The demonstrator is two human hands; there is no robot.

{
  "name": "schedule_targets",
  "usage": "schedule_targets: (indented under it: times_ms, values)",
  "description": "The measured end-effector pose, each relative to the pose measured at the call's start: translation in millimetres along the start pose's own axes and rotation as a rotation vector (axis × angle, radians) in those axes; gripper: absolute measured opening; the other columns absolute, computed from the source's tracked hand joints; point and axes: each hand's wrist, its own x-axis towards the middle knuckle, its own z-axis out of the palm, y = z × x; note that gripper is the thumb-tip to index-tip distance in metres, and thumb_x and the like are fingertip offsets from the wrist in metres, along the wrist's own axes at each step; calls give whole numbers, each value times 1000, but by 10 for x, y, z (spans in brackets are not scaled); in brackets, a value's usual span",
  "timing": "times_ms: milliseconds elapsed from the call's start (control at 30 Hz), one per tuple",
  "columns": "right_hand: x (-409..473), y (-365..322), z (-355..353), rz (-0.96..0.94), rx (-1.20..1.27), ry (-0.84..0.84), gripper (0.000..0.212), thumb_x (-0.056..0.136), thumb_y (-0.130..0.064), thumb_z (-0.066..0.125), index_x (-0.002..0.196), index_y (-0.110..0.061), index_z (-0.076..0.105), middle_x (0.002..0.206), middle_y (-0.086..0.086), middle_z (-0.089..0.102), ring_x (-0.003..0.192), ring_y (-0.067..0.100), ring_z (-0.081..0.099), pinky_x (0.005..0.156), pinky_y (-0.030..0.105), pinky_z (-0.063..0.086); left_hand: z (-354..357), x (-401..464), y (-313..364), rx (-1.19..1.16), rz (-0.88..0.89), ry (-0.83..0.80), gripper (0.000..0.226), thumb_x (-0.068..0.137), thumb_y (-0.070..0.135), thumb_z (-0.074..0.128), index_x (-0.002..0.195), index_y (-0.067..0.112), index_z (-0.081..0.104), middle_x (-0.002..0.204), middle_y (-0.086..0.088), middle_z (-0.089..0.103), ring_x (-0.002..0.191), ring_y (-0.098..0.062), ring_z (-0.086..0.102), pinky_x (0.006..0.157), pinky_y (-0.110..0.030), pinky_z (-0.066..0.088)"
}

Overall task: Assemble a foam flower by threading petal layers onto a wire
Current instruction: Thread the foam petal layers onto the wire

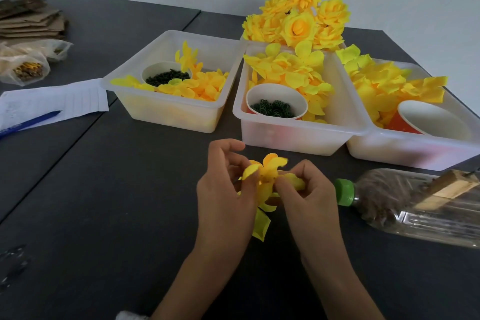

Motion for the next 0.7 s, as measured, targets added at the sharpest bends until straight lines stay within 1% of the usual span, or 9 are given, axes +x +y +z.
schedule_targets:
  times_ms: [67, 167, 233, 300, 367, 433, 533, 567, 700]
  values:
    - [-16, -30, 29, -7, 9, -38, 9, 78, -23, 68, 77, -24, 59, 80, 0, 66, 80, 15, 65, 73, 39, 59, 28, -25, 23, 20, 25, -13, 47, 82, 10, 72, 107, 40, 45, 83, 14, 62, 85, 5, 64, 72, -8, 52]
    - [-27, -62, 56, 5, 49, -74, 25, 72, -37, 71, 93, -28, 61, 93, -4, 70, 90, 12, 67, 80, 38, 59, 18, -20, 18, 2, 28, 7, 46, 83, 7, 70, 107, 38, 46, 82, 15, 62, 84, 4, 65, 67, -7, 51]
    - [-26, -72, 68, 28, 50, -80, 30, 71, -38, 71, 98, -28, 61, 96, -5, 69, 92, 12, 67, 82, 39, 59, 1, -15, 14, -19, 24, 11, 46, 83, 7, 70, 107, 38, 46, 85, 17, 63, 83, 5, 65, 65, -6, 50]
    - [-12, -72, 77, 43, 17, -73, 25, 76, -30, 72, 99, -27, 62, 96, -4, 69, 93, 14, 67, 82, 40, 59, -5, -24, 20, -27, 34, 3, 45, 82, 8, 71, 107, 38, 47, 90, 20, 62, 83, 5, 65, 66, -5, 50]
    - [9, -69, 79, 49, -22, -62, 23, 77, -27, 71, 98, -27, 62, 95, -4, 69, 91, 14, 67, 81, 40, 59, -6, -35, 35, -31, 42, -2, 46, 82, 7, 71, 105, 38, 47, 91, 21, 62, 84, 5, 65, 66, -4, 49]
    - [21, -75, 76, 31, -26, -65, 22, 75, -32, 70, 95, -30, 62, 93, -5, 69, 89, 12, 67, 78, 36, 60, -15, -29, 43, -28, 52, 9, 46, 81, 6, 72, 103, 38, 48, 93, 21, 62, 84, 5, 65, 65, -3, 48]
    - [14, -116, 65, -5, -11, -108, 24, 71, -43, 69, 92, -37, 59, 88, -12, 67, 82, 0, 65, 63, 15, 55, -51, -1, 49, -34, 45, 4, 41, 79, 5, 72, 93, 37, 50, 93, 22, 62, 83, 6, 65, 62, -2, 47]
    - [14, -124, 61, -5, -10, -121, 25, 69, -45, 70, 90, -38, 58, 87, -13, 67, 82, -3, 63, 60, 11, 52, -64, 8, 45, -32, 41, -6, 38, 78, 6, 71, 90, 35, 51, 92, 22, 62, 83, 5, 64, 61, -2, 47]
    - [36, -99, 35, 2, 22, -117, 16, 76, -35, 73, 86, -34, 60, 83, -9, 69, 78, 4, 68, 62, 16, 55, -93, 42, 10, -41, 1, -30, 32, 78, 9, 73, 82, 32, 51, 85, 18, 62, 76, 2, 64, 59, -7, 49]
